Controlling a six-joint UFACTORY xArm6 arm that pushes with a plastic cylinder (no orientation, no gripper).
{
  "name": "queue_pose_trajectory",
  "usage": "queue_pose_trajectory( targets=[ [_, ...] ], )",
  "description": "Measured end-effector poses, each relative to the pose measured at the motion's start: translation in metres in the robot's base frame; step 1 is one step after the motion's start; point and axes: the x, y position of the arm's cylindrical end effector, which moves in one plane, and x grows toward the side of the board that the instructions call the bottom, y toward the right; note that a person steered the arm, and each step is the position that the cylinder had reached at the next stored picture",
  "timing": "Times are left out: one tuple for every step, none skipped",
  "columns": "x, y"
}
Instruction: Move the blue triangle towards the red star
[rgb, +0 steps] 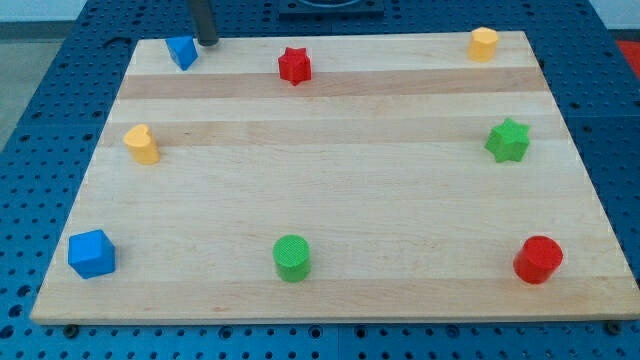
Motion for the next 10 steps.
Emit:
queue_pose_trajectory(
  targets=[
    [0.008,-0.005],
    [0.035,0.008],
    [0.050,0.023],
    [0.002,0.018],
    [-0.001,0.004],
    [0.011,-0.065],
    [0.036,-0.095],
    [0.042,-0.056],
    [0.042,0.028],
    [0.042,0.094]
  ],
)
